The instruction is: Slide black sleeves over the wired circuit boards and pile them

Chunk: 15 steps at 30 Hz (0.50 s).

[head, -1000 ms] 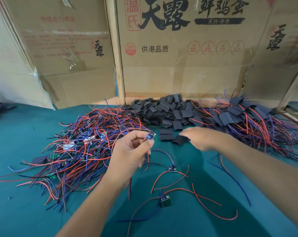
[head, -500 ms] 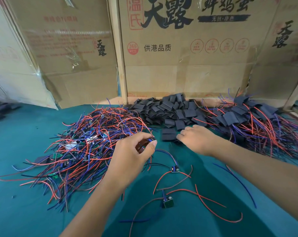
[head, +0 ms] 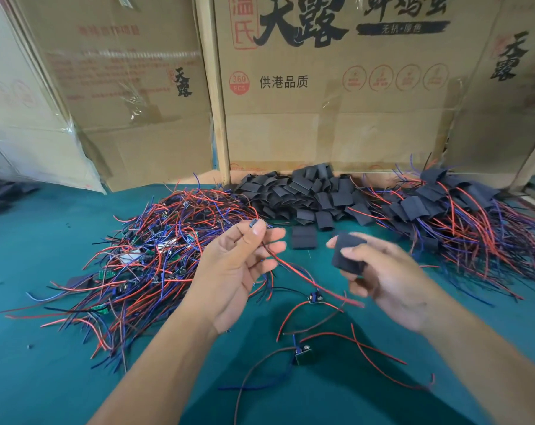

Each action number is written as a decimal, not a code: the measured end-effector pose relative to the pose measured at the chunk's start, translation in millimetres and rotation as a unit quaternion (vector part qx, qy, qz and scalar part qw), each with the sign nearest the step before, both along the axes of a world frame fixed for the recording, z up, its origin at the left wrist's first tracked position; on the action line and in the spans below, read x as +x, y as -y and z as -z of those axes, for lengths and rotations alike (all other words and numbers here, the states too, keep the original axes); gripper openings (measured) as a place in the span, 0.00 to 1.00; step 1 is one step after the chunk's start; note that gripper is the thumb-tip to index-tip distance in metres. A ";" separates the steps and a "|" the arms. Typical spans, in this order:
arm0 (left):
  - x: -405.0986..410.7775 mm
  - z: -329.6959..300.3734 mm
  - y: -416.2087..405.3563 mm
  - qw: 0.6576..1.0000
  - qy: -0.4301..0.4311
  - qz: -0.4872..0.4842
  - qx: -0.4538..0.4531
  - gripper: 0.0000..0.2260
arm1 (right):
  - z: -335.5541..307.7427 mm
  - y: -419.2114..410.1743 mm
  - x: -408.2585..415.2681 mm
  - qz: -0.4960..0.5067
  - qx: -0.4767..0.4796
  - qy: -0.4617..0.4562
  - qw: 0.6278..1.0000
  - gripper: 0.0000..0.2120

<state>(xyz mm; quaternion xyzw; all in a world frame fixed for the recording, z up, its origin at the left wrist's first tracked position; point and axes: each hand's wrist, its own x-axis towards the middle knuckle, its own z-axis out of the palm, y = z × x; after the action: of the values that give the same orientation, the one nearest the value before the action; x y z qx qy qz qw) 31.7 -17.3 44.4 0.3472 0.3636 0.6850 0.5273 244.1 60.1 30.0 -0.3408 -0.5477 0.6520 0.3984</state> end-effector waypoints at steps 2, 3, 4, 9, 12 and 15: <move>-1.0 0.1 -1.4 1.000 0.013 -0.004 -0.006 0.16 | 7.9 7.7 -3.4 -0.027 -0.047 -0.009 0.999 0.12; -1.9 0.0 -1.6 1.000 0.015 -0.010 -0.011 0.16 | 11.7 10.7 -4.4 -0.037 -0.060 -0.001 0.997 0.12; -3.2 -0.2 -2.3 1.000 0.013 -0.016 -0.015 0.15 | 14.9 13.2 -5.1 -0.045 -0.065 0.012 0.997 0.12; -12.2 -2.3 -3.2 0.999 0.014 -0.033 -0.018 0.15 | 15.1 19.9 0.1 -0.025 0.155 0.277 0.948 0.10; -18.1 -5.4 -3.0 0.999 0.017 -0.036 -0.011 0.16 | 21.0 27.4 -2.4 -0.032 0.400 0.451 0.797 0.14; -24.3 -5.9 -3.1 0.998 0.019 -0.051 -0.007 0.14 | 32.0 37.9 -9.6 -0.111 0.437 0.472 0.758 0.18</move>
<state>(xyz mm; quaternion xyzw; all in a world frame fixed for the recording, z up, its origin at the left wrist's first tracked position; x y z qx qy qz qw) 7.3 -14.1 50.3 0.3110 0.3758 0.7150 0.5008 234.5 22.2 -1.9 -0.3310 -0.9257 0.1385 0.1196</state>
